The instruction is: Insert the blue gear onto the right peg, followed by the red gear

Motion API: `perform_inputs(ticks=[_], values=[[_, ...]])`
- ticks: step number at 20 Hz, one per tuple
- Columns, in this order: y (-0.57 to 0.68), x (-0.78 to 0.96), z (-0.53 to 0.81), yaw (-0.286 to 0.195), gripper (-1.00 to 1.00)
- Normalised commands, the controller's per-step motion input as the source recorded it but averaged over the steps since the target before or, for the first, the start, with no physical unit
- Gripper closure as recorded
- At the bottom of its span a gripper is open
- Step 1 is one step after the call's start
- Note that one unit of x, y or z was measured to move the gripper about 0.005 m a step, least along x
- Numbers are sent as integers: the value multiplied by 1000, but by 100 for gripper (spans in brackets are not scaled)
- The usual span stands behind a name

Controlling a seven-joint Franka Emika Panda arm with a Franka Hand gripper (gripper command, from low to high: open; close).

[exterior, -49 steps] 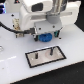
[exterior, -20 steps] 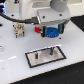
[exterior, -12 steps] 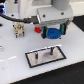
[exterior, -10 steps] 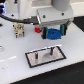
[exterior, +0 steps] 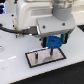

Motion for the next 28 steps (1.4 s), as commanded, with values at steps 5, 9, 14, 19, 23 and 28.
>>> perform_inputs(ticks=[5,9,14,19,23,28], values=[[-94,269,-97,0,100],[-125,228,-175,0,100],[-65,197,-148,0,100],[-3,143,-201,0,100],[2,100,-252,0,100],[45,35,-43,0,-100]])
